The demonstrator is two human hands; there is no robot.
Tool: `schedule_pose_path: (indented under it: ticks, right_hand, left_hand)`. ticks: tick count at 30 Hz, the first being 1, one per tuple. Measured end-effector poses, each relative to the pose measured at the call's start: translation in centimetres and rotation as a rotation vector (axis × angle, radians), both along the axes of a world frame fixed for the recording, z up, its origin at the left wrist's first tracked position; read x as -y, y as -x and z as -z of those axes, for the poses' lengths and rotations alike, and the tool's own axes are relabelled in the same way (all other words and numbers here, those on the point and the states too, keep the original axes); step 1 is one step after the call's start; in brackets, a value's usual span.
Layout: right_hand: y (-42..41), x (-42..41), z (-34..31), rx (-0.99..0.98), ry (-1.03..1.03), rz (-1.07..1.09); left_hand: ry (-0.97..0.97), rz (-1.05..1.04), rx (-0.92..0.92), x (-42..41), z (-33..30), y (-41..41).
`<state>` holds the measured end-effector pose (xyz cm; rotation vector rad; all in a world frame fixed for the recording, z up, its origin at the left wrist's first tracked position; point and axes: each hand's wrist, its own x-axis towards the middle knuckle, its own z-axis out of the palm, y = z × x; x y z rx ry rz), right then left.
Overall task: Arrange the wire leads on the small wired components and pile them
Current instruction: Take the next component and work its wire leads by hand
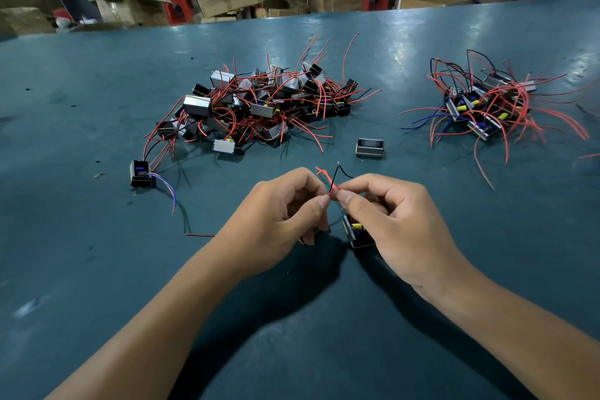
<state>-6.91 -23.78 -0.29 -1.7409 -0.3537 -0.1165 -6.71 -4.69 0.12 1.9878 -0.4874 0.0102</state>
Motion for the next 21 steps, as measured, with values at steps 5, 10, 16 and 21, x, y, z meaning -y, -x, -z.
schedule_pose_path:
  ticks: [5,10,16,21]
  right_hand:
    - [0.06,-0.19,-0.18,0.018,0.008,0.036]
    - [0.05,-0.16,-0.10,0.037,0.059,0.068]
    - [-0.22,-0.13,0.36,0.022,0.017,0.081]
    - [-0.26,-0.29,0.45,0.003,-0.060,0.081]
  left_hand:
    - [0.013,-0.008,0.001,0.22,0.08,0.15]
    - [0.072,-0.027,-0.005,0.42,0.09,0.16]
    - [0.077,-0.033,-0.003,0.52,0.16,0.21]
    - [0.054,-0.043,0.023,0.65,0.10,0.40]
